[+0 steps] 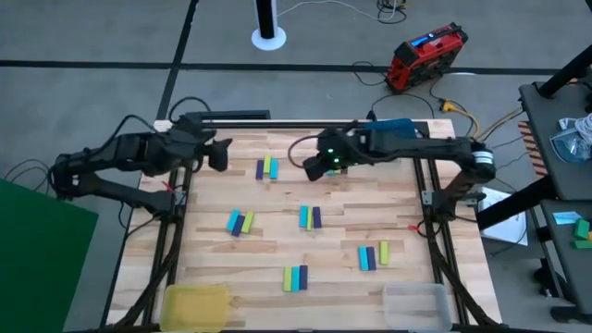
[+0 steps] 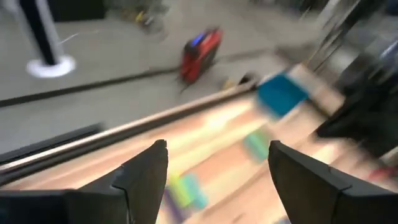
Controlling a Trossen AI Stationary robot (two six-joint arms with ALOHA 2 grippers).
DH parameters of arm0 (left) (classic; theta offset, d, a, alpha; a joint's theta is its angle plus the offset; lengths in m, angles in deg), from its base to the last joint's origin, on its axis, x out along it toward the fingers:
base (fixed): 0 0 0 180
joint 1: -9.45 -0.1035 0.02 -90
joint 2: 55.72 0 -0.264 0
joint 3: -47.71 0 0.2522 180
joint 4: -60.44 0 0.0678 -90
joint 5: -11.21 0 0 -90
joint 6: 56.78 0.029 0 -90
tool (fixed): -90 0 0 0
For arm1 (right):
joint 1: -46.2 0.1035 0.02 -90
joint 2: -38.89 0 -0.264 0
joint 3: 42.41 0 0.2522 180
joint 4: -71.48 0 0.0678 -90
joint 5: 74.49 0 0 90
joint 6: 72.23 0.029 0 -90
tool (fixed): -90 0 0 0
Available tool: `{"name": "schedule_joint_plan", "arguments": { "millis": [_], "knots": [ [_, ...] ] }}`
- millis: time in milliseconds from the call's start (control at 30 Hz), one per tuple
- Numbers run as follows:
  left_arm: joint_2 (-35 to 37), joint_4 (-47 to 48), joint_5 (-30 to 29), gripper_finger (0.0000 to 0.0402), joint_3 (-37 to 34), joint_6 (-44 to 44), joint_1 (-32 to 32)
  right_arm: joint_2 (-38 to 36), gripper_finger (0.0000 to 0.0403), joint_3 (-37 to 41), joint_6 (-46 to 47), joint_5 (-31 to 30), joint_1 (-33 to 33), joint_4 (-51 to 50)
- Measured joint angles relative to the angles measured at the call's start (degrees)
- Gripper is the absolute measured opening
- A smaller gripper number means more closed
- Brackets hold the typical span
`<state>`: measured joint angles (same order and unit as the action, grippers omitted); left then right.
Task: Sort blocks
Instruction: Put the violet block into the blue bin
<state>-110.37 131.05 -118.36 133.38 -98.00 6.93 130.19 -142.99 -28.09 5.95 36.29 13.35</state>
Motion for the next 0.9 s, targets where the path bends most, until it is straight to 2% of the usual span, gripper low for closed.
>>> {"name": "schedule_joint_plan", "arguments": {
  "millis": [67,200,367,533,900],
  "knots": [
    [-0.48,5.07,0.02,0.0254,0.54,-0.40,0.00,2.15,0.0013,-1.34,0.21,2.45,0.00,-1.02],
    [-0.20,8.28,0.21,0.0254,-0.48,-0.20,0.00,4.76,0.0013,-2.15,5.37,8.31,0.00,-2.50],
    [0.68,8.55,1.74,0.0254,-3.60,0.14,0.00,7.68,0.0013,-1.73,12.55,15.27,-0.15,-13.70],
    [0.39,8.51,1.35,0.0254,-6.34,1.73,0.00,10.53,0.0013,-1.00,13.94,16.05,1.20,-19.89],
    [-2.39,8.30,1.27,0.0254,-8.69,1.66,0.00,15.28,0.0013,-0.79,17.43,17.89,6.44,-16.74]
  ]
}}
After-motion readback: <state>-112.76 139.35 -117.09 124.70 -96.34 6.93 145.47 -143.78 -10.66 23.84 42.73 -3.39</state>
